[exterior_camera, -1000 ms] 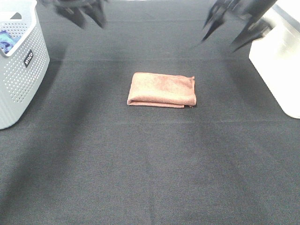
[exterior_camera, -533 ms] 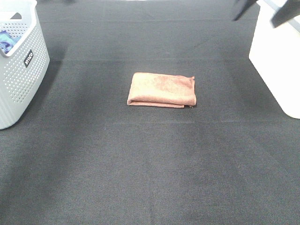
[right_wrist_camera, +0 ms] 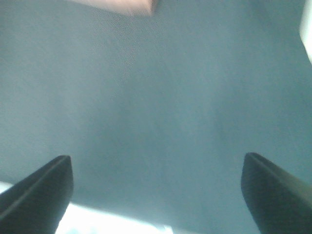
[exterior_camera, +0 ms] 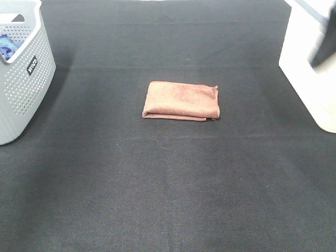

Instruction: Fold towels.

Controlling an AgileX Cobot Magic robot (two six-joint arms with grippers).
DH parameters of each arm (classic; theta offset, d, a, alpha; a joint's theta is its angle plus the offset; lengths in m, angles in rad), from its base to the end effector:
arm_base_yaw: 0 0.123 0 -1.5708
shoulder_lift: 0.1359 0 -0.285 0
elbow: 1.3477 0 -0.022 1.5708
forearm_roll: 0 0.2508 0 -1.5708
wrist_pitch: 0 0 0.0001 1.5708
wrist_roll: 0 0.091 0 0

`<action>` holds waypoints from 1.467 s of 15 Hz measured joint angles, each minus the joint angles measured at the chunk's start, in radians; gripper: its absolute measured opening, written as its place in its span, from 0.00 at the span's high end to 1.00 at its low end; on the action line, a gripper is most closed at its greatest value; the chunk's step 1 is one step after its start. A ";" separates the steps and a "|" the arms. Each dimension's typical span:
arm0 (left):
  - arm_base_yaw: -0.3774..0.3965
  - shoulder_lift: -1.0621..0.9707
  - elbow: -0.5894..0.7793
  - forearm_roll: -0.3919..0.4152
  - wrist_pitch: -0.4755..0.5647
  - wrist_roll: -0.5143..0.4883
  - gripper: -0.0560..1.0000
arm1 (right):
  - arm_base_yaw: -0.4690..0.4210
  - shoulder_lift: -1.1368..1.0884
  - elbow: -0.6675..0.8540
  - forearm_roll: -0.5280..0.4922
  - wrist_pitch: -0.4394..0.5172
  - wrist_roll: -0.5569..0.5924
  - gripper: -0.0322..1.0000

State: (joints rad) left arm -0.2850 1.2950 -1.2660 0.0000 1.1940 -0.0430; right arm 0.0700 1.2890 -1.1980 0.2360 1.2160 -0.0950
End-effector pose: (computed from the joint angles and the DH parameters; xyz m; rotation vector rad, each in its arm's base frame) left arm 0.2376 -0.0696 0.3592 0.3272 2.6909 -0.0978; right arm 0.2387 0.0367 0.3429 -0.1690 2.7663 0.3221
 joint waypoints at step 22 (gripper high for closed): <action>0.000 -0.898 0.763 -0.157 -0.139 0.261 0.43 | 0.000 -0.974 0.687 -0.160 -0.156 -0.011 0.12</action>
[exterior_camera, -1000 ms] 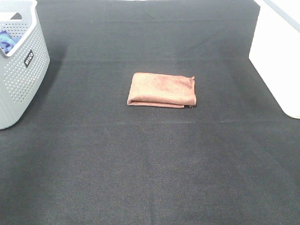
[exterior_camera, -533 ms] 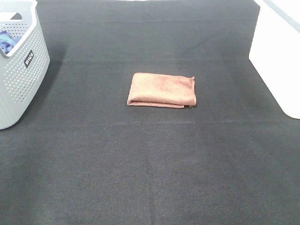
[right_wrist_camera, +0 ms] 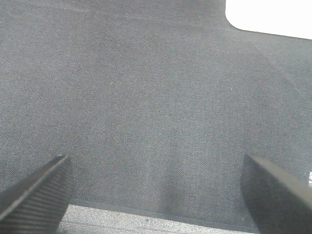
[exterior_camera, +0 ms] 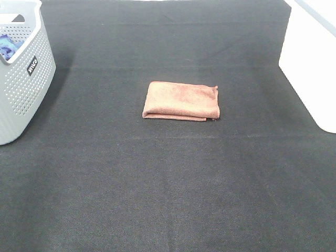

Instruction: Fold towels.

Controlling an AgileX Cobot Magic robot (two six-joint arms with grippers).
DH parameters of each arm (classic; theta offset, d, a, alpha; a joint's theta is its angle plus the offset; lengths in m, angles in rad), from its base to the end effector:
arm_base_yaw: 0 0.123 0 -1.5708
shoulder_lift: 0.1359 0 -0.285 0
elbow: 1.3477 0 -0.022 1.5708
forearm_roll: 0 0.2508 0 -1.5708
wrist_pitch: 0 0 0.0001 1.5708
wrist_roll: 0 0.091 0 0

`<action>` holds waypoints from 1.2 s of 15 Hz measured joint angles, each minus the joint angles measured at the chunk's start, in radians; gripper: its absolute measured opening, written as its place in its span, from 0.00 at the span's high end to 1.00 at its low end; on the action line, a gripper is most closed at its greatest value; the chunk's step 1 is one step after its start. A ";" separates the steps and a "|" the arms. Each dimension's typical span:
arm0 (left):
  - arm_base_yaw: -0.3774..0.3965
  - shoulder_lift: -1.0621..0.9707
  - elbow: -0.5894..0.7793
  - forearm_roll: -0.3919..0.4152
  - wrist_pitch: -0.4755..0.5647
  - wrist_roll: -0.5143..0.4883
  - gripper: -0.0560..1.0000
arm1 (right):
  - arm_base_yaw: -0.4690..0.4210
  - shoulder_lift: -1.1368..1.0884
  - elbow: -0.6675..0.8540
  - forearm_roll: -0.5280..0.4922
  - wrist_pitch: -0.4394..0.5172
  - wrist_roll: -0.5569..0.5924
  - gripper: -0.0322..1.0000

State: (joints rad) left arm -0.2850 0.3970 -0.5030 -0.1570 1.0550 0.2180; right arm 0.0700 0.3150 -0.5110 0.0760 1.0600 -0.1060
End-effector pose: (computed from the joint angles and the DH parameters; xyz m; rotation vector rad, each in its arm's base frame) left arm 0.0497 -0.0275 0.2694 0.5729 2.3613 -0.2312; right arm 0.0424 0.0090 0.2748 -0.1952 2.3374 0.0783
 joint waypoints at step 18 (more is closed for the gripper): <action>0.085 -0.036 0.000 0.007 0.000 0.000 0.43 | 0.000 -0.030 0.000 0.000 0.000 0.001 0.12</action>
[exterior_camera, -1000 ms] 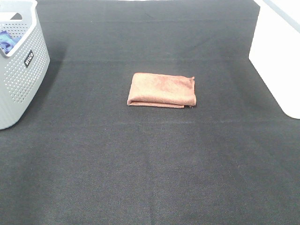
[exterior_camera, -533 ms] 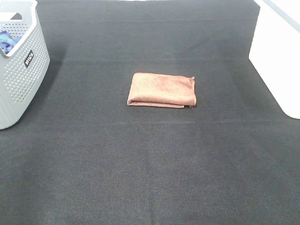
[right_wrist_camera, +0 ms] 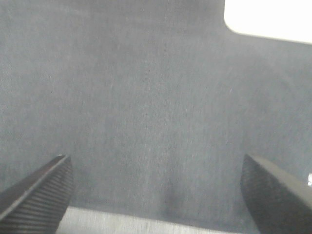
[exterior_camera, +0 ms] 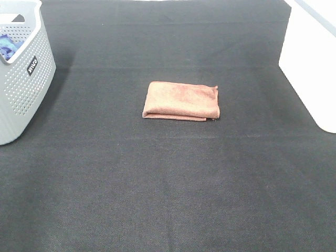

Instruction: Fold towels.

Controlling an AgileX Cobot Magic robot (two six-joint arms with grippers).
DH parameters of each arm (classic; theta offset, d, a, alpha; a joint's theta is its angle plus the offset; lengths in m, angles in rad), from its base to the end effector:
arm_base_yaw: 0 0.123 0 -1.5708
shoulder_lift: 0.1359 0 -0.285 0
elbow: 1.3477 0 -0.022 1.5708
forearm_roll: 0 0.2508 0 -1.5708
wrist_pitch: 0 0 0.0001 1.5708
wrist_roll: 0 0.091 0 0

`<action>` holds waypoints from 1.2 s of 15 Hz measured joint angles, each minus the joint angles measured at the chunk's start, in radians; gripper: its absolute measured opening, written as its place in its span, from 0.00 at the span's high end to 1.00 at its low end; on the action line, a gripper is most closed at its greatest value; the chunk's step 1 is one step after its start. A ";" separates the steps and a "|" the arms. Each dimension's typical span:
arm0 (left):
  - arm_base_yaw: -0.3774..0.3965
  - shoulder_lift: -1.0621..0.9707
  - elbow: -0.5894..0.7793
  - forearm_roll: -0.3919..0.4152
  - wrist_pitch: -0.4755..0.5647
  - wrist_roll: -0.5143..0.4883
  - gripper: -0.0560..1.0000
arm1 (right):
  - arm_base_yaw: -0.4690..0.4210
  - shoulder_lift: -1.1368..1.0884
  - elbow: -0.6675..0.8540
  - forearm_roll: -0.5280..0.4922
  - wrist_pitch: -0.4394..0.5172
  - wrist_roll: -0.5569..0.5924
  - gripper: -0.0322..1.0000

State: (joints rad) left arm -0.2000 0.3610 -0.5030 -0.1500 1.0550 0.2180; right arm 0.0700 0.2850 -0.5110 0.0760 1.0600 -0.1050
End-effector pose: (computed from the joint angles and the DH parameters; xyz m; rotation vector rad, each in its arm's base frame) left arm 0.0468 -0.0216 0.2712 0.4690 2.3440 -0.1825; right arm 0.0378 0.0087 0.2760 -0.1929 2.3076 0.0779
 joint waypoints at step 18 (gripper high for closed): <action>0.191 -0.365 0.000 0.000 0.001 0.000 0.43 | -0.071 -0.291 0.000 0.021 0.002 0.000 0.12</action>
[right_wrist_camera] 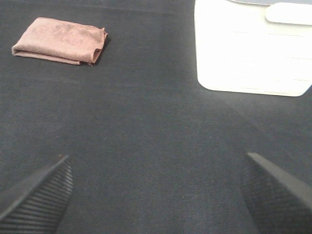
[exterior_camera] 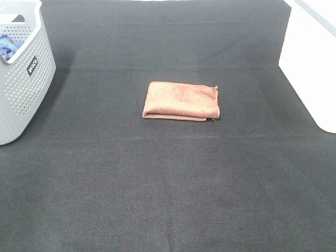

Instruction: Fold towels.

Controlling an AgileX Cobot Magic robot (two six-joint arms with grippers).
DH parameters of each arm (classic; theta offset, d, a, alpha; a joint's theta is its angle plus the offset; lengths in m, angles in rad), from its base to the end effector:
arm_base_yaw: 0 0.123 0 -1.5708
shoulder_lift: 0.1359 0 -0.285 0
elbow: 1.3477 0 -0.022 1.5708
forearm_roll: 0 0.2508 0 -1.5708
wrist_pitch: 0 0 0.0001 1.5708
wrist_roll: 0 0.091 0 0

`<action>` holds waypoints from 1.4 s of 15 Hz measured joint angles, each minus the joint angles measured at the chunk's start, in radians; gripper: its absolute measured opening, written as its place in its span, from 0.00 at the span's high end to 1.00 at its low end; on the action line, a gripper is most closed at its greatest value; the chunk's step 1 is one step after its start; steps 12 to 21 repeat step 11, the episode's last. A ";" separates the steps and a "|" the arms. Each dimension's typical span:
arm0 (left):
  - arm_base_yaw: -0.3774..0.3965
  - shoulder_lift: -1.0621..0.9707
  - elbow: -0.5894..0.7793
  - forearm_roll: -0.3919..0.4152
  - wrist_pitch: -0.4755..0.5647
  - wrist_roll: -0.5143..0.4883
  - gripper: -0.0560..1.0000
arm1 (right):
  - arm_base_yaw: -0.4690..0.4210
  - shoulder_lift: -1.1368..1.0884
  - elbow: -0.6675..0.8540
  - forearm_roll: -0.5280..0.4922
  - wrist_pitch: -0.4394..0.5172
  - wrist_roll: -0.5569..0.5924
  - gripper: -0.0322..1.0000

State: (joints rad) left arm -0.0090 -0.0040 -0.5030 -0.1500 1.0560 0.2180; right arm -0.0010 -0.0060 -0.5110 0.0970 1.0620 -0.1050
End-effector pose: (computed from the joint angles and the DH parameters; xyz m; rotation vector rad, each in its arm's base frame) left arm -0.0062 -0.0118 0.2792 0.2363 2.0101 -0.0470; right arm -0.0073 0.0077 0.2805 -0.1108 2.0221 0.0487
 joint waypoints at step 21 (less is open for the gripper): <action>0.000 0.000 0.000 0.000 0.000 0.000 0.43 | 0.000 0.000 0.000 0.004 0.000 0.000 0.12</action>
